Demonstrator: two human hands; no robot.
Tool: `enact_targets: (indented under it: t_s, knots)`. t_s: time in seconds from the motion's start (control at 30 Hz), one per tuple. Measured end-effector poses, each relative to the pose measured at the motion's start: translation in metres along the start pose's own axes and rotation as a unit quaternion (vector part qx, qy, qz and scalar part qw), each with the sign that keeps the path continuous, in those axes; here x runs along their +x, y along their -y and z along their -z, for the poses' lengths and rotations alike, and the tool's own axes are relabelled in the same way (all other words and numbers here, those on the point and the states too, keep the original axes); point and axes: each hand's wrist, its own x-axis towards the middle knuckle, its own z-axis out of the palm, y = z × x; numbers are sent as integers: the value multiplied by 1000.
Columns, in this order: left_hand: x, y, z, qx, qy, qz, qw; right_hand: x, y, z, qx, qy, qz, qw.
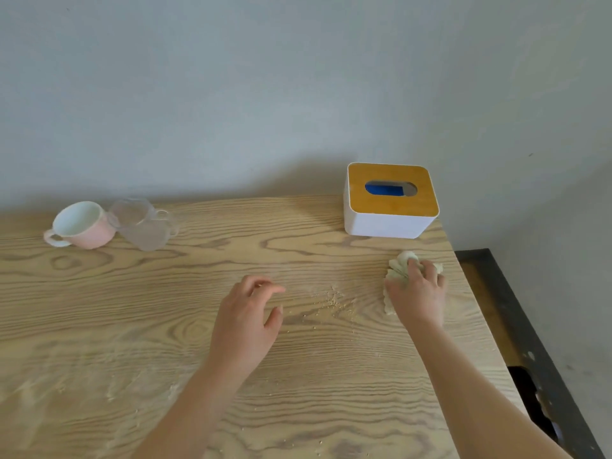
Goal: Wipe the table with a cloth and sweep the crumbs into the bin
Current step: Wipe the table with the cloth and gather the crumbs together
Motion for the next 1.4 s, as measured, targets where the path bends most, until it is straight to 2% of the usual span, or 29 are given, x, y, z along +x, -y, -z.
enact_targets:
  t_s: [0.13, 0.23, 0.3, 0.37, 0.43, 0.5, 0.57, 0.63, 0.7, 0.77, 0.9, 0.97, 1.03, 1.1, 1.23, 1.3, 1.4]
  knots:
    - [-2, 12, -5, 7, 10, 27, 1000, -9, 18, -13, -31, -36, 50, 998]
    - [-1, 14, -12, 6, 12, 40, 999, -40, 44, -28, -21, -11, 185, 983]
    - [2, 14, -16, 10, 15, 37, 999, -62, 63, -38, 19, 39, 292, 956]
    - [7, 14, -18, 24, 23, 24, 999, -69, 75, -39, 63, 47, 356, 931]
    - [15, 17, -18, 46, 32, 11, 998, -52, 77, -32, 115, 6, 333, 936]
    - [22, 24, -14, 65, 31, 7, 997, -23, 71, -23, 139, -46, 245, 958]
    - [29, 33, -9, 74, 27, 16, 997, 3, 62, -19, 95, -57, 158, 981]
    - [33, 40, -6, 75, 28, 26, 996, 12, 58, -25, 30, -38, 126, 991]
    - [35, 46, -4, 73, 31, 31, 996, 5, 67, -36, 14, -30, 150, 988]
    - [36, 50, -2, 72, 29, 38, 996, -11, 83, -48, 25, -10, 212, 977]
    - [33, 56, 3, 56, 17, 60, 996, -59, 110, -66, 48, 59, 359, 930]
    - [32, 60, 7, 49, 4, 64, 997, -63, 117, -62, 88, 62, 402, 909]
    - [33, 65, 14, 41, -5, 65, 997, -41, 123, -51, 119, 25, 383, 916]
    - [33, 71, 21, 33, -10, 73, 997, -7, 128, -42, 122, -13, 316, 941]
    - [30, 86, 28, 38, -6, 90, 995, 33, 133, -47, 42, -18, 222, 974]
    - [29, 91, 30, 40, -3, 94, 995, 20, 141, -59, 30, -2, 236, 971]
    - [30, 96, 34, 34, -10, 94, 995, -28, 160, -80, 31, 34, 339, 939]
